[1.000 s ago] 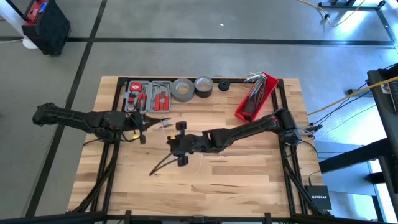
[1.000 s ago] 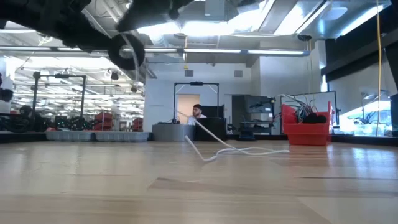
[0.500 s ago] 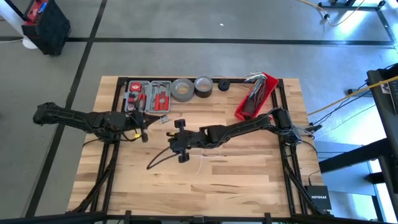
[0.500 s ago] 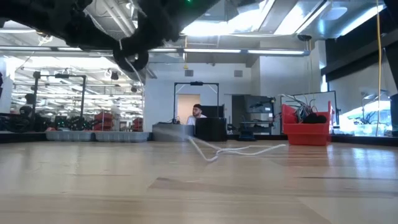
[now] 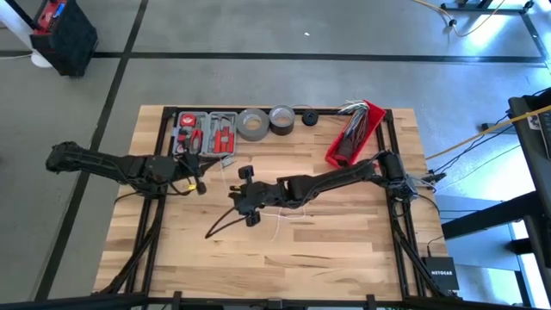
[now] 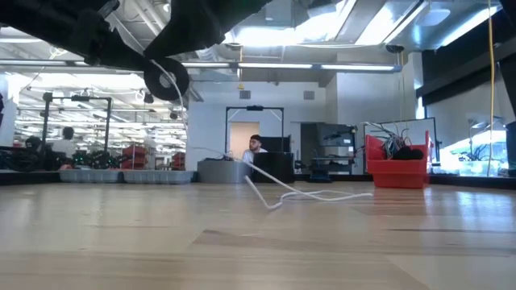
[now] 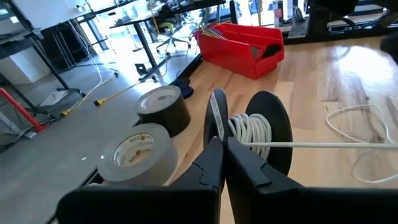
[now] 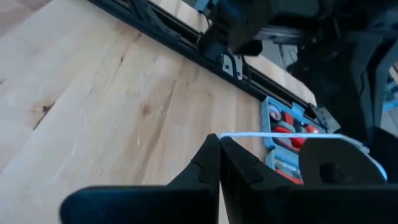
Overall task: Coil cords
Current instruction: Uncoil the white wire from the black spool
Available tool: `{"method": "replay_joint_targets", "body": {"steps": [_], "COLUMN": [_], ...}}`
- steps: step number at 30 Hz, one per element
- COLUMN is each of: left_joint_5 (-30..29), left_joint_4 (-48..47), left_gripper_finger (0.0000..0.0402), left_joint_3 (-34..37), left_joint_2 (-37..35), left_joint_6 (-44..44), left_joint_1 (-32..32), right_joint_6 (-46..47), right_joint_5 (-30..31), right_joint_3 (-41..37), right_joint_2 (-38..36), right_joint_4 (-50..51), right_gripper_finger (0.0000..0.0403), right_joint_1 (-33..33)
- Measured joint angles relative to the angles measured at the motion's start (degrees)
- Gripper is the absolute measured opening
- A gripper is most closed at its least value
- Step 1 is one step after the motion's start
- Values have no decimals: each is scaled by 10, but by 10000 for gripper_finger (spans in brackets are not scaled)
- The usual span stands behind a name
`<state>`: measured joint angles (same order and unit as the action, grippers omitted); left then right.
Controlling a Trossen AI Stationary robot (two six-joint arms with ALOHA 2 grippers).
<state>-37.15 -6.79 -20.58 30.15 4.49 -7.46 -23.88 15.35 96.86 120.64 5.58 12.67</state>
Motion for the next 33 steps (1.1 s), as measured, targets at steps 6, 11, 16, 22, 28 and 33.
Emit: {"method": "replay_joint_targets", "body": {"steps": [6,11,16,22,28,33], "left_joint_5": [-22,-24,-6,9,14,12], "left_joint_4": [4,1,4,-12,-18,-22], "left_gripper_finger": [4,4,4,4,4,4], "left_joint_3": [-1,-1,-1,-1,-1,-1], "left_joint_2": [-1,-1,-2,-5,-5,-5], "left_joint_6": [-11,-14,-4,17,21,20], "left_joint_1": [1,2,1,-5,-3,-3], "right_joint_6": [-20,-21,-17,16,11,-47], "right_joint_5": [-71,-70,1,217,468,464], "right_joint_3": [-2,-2,-1,-1,-1,-1], "right_joint_2": [-1,-1,-1,-2,-4,-18], "right_joint_4": [-3,-12,38,167,177,93], "right_gripper_finger": [3,3,3,3,3,3], "right_joint_1": [20,20,11,1,6,29]}}
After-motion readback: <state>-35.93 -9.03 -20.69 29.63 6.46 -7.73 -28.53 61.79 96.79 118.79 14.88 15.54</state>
